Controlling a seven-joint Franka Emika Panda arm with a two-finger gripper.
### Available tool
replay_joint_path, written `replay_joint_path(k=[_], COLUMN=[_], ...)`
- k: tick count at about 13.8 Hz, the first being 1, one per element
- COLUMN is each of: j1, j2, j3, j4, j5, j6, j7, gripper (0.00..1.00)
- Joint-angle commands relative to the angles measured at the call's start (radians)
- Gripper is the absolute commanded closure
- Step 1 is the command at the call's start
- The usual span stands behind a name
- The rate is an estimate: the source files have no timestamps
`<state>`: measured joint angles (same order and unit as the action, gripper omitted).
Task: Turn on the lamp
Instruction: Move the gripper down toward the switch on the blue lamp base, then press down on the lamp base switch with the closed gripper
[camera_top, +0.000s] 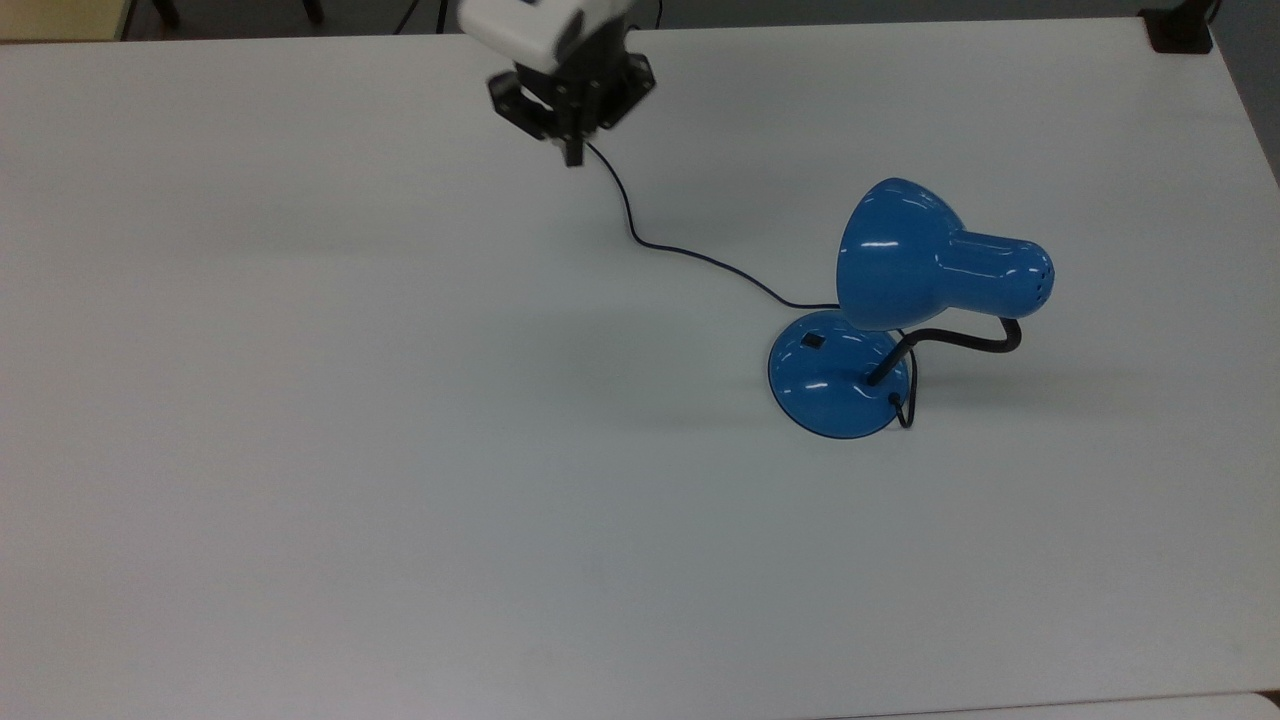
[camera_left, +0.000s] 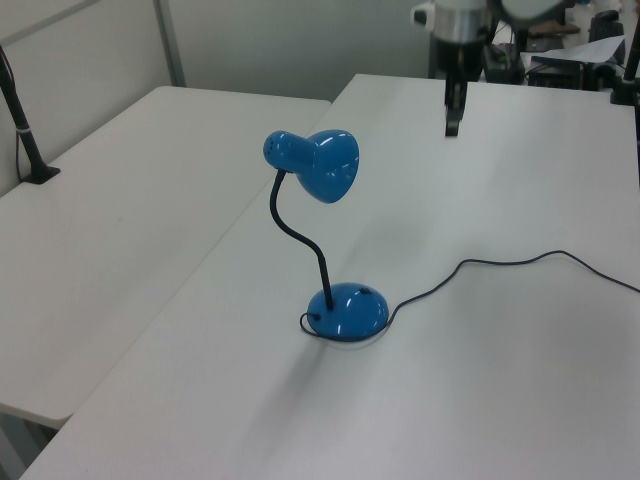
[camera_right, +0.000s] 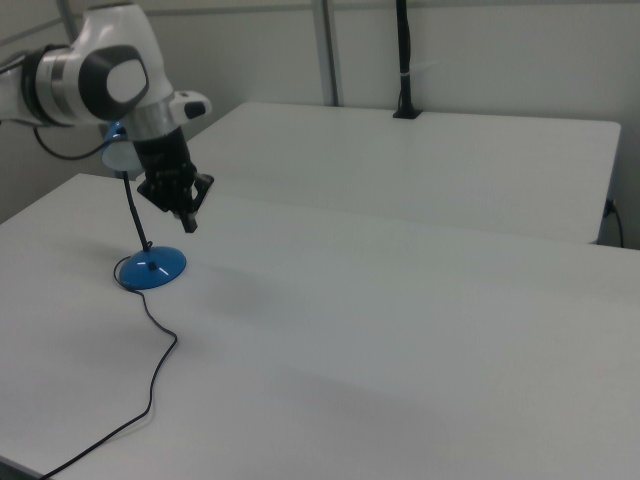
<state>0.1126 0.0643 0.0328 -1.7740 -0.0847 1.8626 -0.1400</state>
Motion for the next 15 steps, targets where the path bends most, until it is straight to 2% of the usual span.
replay_joint_path(k=[1, 3, 5, 10, 12, 15], j1=[0.09, 0.133, 0.131, 0.13, 0.122, 0.119], j2=[0.072, 0.133, 0.196, 0.268, 0.302, 0.341], j3=[-0.005, 0.005, 0.056, 0.107, 0.148, 0.171], j4=[-0.048, -0.093, -0.09, -0.082, -0.081, -0.081], j5=[0.006, 0.005, 0.005, 0.006, 0.006, 0.006], j6=[0.129, 0.299, 0.422, 0.581, 0.637, 0.734], j7=[-0.024, -0.026, -0.026, -0.081, -0.084, -0.084], gripper=[1.0, 1.0, 1.0, 1.0, 1.0, 1.0])
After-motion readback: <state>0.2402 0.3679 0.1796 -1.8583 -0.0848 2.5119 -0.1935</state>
